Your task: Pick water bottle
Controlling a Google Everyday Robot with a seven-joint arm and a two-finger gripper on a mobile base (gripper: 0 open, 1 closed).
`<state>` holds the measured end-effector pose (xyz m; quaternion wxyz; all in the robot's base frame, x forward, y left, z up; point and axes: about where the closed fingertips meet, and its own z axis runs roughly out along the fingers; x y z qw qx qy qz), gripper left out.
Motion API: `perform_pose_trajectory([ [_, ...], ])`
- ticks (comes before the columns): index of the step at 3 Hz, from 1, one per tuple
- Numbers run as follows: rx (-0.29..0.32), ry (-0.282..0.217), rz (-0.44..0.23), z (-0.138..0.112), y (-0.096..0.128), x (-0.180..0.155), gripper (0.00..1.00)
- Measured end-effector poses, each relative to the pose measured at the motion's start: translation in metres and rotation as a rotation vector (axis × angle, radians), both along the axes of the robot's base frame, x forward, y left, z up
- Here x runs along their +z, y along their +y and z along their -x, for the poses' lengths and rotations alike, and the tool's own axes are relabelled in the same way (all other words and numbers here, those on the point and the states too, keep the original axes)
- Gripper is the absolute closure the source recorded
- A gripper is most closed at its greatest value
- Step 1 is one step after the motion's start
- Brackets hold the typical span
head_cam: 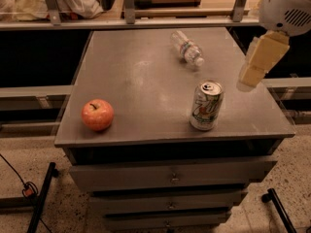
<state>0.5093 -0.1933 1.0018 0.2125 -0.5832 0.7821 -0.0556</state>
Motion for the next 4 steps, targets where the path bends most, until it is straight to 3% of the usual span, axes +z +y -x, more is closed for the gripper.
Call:
perform_pose_trajectory([
  [1,-0.078,-0.032,-0.031,-0.043,0.008,0.007,0.0],
  [2,-0.221,-0.069,-0.078,-0.082,0.003,0.006,0.0],
  [3,-0.309,-0.074,-0.155,-0.117,-0.014,-0.009,0.0],
  [4,-0.309,-0.074,-0.155,-0.117,-0.014,-0.009,0.0],
])
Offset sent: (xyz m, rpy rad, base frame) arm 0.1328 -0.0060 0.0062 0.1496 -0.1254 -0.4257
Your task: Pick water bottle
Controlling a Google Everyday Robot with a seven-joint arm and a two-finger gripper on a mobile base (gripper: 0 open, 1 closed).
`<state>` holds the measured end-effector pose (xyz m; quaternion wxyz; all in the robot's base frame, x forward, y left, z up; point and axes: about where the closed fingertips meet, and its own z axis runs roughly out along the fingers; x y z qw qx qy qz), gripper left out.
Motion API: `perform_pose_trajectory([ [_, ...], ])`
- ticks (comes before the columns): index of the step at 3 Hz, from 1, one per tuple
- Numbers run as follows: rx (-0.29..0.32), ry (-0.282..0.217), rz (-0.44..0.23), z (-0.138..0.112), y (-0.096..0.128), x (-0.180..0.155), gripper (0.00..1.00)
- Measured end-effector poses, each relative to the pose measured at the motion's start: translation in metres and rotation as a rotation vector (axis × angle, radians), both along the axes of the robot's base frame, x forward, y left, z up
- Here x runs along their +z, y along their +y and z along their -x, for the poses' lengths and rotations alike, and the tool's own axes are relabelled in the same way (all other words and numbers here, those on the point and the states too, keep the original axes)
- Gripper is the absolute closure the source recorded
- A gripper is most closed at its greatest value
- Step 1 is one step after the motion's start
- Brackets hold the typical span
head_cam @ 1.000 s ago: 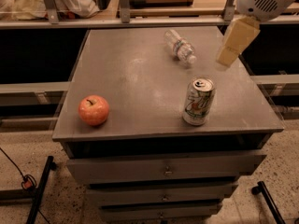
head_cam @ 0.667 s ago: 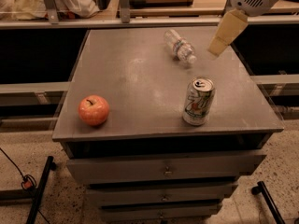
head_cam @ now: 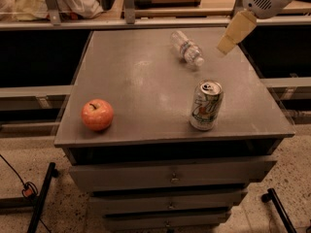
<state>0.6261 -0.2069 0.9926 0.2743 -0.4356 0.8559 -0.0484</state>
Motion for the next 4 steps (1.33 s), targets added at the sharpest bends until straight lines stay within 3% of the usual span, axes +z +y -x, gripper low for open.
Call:
perform_pose_trajectory([
  [2,-0.016,-0.079,-0.161,-0.032,0.026,-0.003,0.0],
  [4,-0.094,-0.124,-0.278,-0.094,0.048,-0.018,0.0],
])
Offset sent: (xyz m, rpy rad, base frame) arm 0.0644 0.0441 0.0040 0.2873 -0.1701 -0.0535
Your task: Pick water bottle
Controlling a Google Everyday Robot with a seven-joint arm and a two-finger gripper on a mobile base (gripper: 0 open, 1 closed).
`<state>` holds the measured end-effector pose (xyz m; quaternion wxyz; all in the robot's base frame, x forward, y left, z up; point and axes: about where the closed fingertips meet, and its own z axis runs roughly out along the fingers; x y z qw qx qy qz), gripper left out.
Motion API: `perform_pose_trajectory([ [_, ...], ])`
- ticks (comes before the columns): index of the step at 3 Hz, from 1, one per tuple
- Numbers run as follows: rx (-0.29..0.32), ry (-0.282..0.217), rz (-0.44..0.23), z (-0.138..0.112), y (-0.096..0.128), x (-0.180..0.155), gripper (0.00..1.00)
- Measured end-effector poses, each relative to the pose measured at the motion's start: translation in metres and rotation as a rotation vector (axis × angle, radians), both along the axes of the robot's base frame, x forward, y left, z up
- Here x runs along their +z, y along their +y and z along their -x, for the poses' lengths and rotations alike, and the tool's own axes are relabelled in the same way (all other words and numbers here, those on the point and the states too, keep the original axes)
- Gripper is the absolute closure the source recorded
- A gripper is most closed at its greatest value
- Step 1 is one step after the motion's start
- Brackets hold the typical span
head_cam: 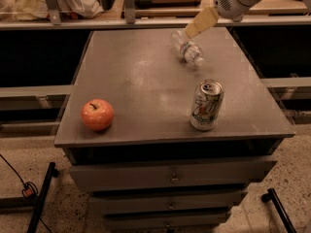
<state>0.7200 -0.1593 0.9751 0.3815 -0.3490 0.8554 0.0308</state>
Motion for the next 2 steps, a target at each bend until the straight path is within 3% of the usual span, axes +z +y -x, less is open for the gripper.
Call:
perform_pose_trajectory([
  [2,-0.1,0.03,-0.141,-0.046,0.002,-0.043,0.0],
])
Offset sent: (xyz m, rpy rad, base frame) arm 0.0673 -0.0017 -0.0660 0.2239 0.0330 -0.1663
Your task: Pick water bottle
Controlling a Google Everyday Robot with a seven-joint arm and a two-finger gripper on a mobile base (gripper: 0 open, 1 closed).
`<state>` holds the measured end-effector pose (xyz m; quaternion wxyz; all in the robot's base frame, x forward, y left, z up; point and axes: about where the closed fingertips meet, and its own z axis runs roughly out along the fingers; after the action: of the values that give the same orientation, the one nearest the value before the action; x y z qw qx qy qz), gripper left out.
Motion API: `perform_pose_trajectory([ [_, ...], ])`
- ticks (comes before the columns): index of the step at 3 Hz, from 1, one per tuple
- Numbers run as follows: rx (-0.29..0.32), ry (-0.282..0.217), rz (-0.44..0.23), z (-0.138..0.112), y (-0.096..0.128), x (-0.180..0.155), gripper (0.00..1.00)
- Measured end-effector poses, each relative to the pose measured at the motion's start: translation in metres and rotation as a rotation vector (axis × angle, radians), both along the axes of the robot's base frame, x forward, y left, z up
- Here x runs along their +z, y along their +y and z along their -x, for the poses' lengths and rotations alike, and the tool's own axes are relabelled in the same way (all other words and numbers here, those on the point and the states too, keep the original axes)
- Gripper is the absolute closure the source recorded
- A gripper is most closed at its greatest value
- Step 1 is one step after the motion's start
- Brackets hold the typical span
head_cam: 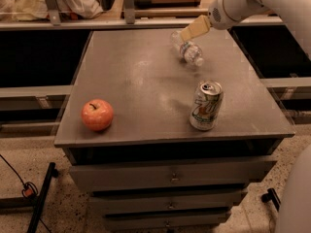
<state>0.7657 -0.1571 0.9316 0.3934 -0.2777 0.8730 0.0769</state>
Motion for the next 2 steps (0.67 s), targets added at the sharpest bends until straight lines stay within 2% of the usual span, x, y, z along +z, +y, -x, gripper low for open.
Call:
perform_pose_trajectory([
  [2,-0.056,0.021,-0.068,-0.016,-0.002,-0.04,0.0],
])
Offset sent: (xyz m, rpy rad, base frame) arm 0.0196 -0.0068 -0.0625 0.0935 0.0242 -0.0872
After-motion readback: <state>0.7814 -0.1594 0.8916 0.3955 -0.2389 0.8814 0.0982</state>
